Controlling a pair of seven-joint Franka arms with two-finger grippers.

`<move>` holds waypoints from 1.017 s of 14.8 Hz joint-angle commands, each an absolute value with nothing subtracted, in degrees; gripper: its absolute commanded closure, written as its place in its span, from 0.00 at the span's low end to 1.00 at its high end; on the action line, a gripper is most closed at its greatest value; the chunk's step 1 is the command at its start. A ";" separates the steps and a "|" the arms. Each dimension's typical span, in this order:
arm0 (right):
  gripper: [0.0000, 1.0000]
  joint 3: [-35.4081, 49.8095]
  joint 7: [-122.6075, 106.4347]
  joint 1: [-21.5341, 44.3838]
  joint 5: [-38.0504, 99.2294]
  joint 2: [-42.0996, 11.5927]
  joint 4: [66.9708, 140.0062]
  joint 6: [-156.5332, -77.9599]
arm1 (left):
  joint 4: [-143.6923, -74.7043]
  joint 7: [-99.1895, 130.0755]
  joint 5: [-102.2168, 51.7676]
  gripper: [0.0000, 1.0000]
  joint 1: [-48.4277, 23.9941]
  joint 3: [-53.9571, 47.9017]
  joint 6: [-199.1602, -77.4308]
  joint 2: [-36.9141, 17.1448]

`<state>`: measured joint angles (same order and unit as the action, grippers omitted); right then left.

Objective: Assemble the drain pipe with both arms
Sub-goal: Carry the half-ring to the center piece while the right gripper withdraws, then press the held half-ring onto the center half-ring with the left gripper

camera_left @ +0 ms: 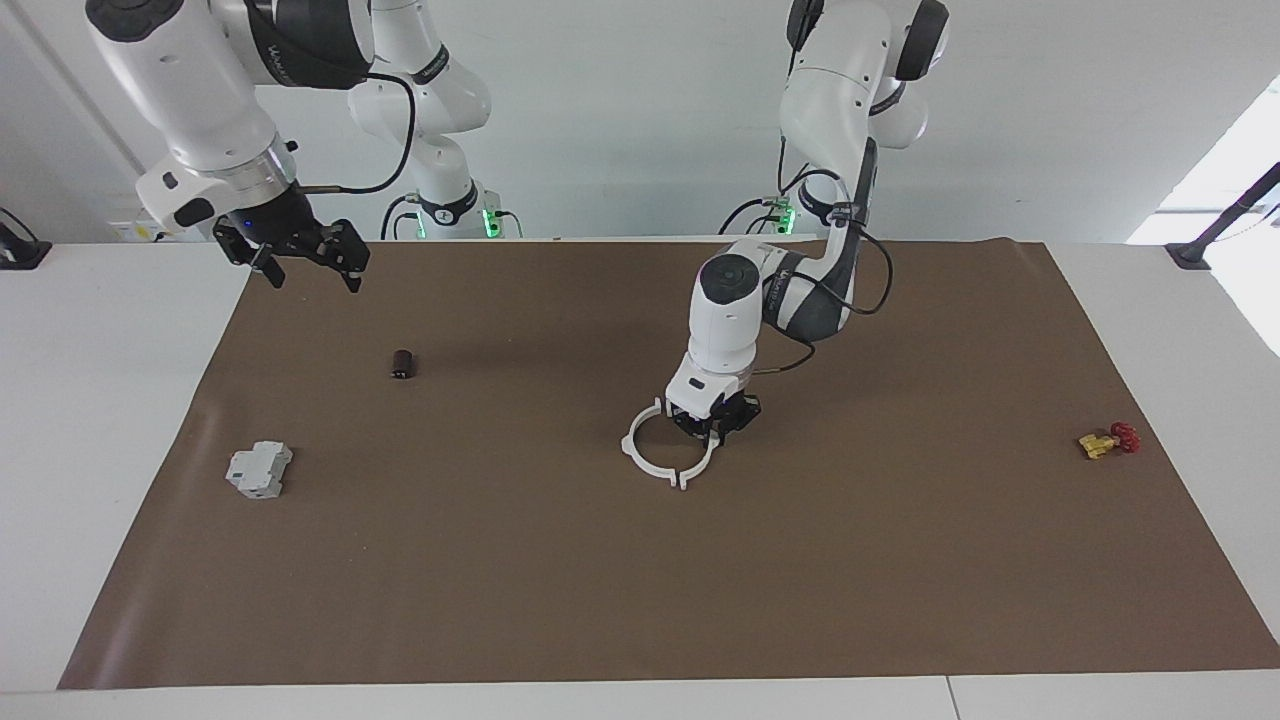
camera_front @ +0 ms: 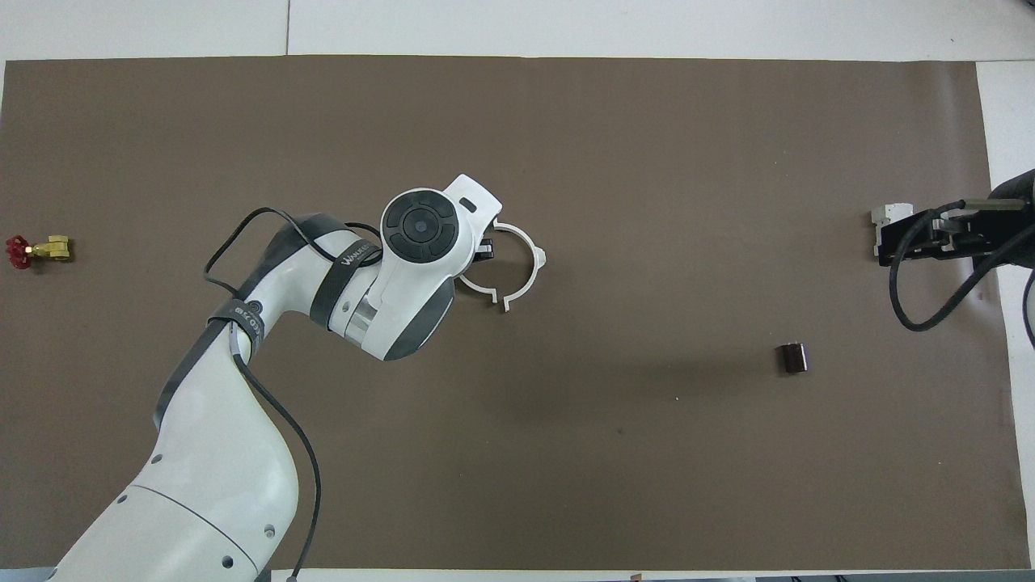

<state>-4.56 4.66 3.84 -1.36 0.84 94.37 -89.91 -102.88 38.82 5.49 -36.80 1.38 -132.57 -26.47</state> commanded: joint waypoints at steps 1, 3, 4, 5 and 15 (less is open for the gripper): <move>0.00 -3.87 3.34 2.73 -1.76 1.23 95.19 -90.97 | -104.15 39.73 6.50 1.00 -37.62 2.11 -133.07 -25.66; 0.00 -3.87 3.34 2.81 -1.76 1.23 95.19 -90.97 | -103.98 39.64 6.50 1.00 -37.53 2.11 -133.15 -25.75; 0.00 -3.87 3.43 2.81 -1.76 1.23 95.19 -90.97 | -103.97 39.64 6.50 1.00 -37.53 2.11 -133.33 -25.75; 0.00 -3.87 3.43 2.81 -1.76 1.23 95.19 -90.97 | -103.89 39.64 6.50 1.00 -37.36 2.20 -133.59 -25.84; 0.00 -3.87 3.34 2.81 -1.84 1.14 95.01 -91.49 | -103.89 39.02 6.50 1.00 -36.74 2.20 -135.35 -26.02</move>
